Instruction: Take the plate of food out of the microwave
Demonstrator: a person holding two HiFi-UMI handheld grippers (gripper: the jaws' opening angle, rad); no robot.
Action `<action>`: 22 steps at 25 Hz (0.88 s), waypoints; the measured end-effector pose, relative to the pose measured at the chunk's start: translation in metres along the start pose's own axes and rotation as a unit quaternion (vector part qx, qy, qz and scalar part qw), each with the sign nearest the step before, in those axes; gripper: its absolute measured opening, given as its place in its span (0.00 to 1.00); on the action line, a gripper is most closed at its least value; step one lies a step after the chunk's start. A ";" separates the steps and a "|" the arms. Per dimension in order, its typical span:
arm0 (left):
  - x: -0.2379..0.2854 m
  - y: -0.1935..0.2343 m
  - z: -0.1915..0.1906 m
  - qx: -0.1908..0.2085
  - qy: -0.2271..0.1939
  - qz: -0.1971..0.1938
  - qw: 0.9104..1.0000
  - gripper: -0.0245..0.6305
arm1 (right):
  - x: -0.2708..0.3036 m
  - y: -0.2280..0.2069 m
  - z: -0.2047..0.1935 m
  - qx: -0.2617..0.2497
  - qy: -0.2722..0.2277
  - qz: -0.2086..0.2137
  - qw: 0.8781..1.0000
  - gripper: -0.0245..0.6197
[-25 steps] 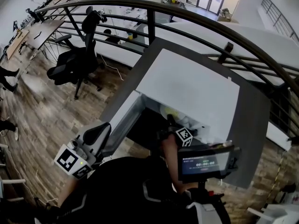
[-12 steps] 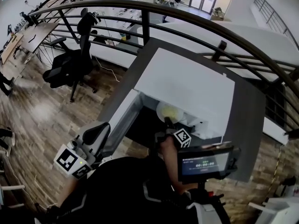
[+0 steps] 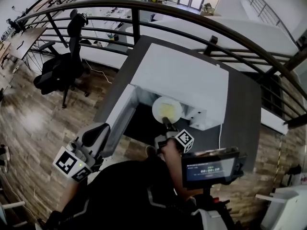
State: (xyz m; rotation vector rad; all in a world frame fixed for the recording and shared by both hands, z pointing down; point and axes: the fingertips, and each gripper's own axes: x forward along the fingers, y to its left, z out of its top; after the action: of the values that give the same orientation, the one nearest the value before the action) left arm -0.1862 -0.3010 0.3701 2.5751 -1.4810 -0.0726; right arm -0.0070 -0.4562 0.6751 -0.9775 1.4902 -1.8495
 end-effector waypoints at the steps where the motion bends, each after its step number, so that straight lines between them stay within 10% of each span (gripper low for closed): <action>1: -0.002 -0.003 -0.001 -0.001 -0.002 -0.005 1.000 0.04 | -0.005 0.003 -0.004 0.000 0.002 0.003 1.000 0.07; 22: -0.019 -0.074 -0.008 -0.035 -0.028 -0.121 0.992 0.04 | -0.136 0.071 -0.048 0.005 0.004 0.045 0.999 0.07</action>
State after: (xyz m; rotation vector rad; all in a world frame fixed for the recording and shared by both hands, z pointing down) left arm -0.1318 -0.2477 0.3651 2.7015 -1.1521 -0.2248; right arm 0.0300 -0.3364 0.5751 -0.8838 1.5043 -1.7976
